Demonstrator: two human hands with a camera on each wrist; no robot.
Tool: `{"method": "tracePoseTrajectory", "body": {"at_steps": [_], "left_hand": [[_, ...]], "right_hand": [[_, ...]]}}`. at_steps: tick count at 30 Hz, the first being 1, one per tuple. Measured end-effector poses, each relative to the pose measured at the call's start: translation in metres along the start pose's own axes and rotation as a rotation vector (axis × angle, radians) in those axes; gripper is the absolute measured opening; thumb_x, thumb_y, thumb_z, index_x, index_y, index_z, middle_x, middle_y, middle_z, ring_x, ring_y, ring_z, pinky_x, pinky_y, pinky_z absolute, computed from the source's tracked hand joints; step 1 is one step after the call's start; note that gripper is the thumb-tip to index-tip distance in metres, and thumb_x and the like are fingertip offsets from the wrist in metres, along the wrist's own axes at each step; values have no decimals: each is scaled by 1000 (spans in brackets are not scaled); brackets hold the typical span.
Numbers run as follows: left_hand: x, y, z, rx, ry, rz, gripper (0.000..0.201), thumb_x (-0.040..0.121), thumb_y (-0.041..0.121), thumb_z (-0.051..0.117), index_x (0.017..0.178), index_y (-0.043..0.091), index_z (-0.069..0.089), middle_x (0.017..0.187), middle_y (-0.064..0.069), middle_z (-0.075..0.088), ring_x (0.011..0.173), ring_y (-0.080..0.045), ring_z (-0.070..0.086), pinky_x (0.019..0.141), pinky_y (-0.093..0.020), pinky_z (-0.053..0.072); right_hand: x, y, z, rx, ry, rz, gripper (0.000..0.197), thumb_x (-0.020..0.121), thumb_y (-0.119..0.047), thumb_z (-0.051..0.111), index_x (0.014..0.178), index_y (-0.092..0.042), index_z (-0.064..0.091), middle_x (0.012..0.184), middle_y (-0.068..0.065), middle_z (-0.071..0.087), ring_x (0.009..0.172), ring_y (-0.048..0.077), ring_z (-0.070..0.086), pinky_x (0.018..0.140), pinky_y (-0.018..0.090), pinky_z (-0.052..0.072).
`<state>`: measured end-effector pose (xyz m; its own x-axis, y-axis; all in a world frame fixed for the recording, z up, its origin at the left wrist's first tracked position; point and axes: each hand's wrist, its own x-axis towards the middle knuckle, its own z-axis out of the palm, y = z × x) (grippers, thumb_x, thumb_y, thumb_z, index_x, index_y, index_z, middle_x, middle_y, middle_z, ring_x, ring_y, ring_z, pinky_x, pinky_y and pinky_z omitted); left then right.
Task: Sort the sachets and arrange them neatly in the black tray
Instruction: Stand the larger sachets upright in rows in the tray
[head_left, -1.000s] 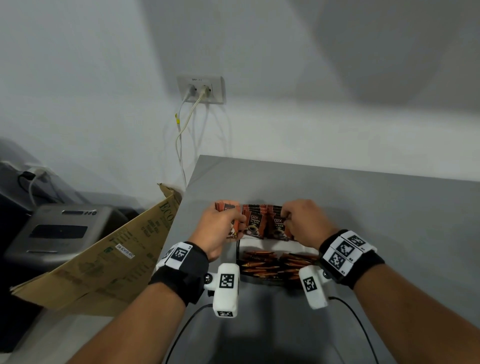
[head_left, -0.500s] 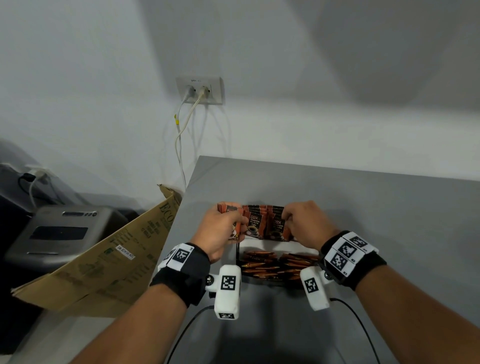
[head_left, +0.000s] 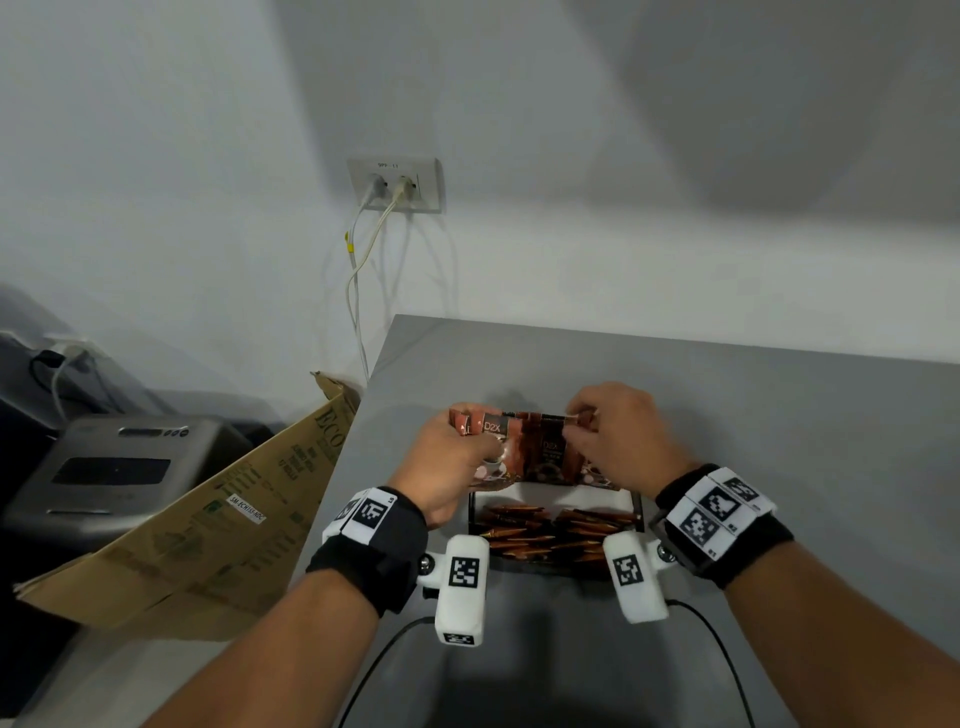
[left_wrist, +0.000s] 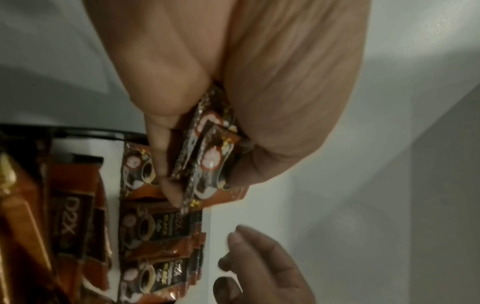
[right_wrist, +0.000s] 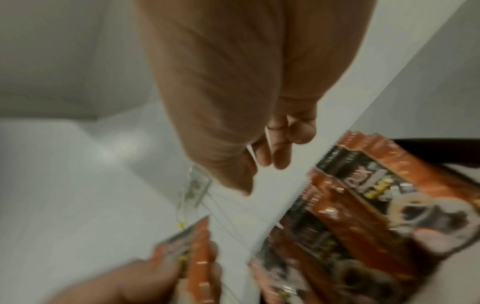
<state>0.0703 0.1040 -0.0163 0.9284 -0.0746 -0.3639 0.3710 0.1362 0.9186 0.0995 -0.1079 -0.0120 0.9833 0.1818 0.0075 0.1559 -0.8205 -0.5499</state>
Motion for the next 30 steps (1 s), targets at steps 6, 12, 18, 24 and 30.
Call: {"method": "tracePoseTrajectory", "body": {"at_steps": [6,12,18,24,30], "left_hand": [[2,16,30,63,-122,109,32,80,-13,71,106,2,63,87,-13,72,73,-21,68,64,-32,56],[3,19,18,-100,29,-28,27,85,-14,49,103,5,57,85,-19,60,66,-26,59,58,-36,52],[-2,12,17,-22,-26,-43,33,80,-18,41,91,11,53,77,-13,50,59,-22,61,65,-39,52],[-1,7,14,-21,25,-90,36,81,-17,45,110,0,58,79,-13,60,67,-25,62,66,-40,57],[-4,8,16,-24,8,-87,32,83,-15,45,106,2,59,80,-14,57,68,-25,59,65,-39,57]], "right_hand": [[-9,-34,-43,360,-69,-7,13,90,-16,71,97,-26,76,89,-9,75,81,1,69,77,15,53],[-7,11,-58,12,-57,99,16,91,-13,68,89,-29,70,86,-12,69,80,1,63,63,12,42],[-15,34,-16,-143,-129,132,19,96,-11,60,103,-20,75,101,-1,70,84,13,66,77,26,55],[-14,43,-2,-151,-106,118,20,97,-10,57,103,-20,74,103,3,70,84,16,65,78,31,58],[-12,46,2,-132,-75,104,20,96,-6,58,102,-17,74,103,3,68,83,15,61,74,26,52]]}}
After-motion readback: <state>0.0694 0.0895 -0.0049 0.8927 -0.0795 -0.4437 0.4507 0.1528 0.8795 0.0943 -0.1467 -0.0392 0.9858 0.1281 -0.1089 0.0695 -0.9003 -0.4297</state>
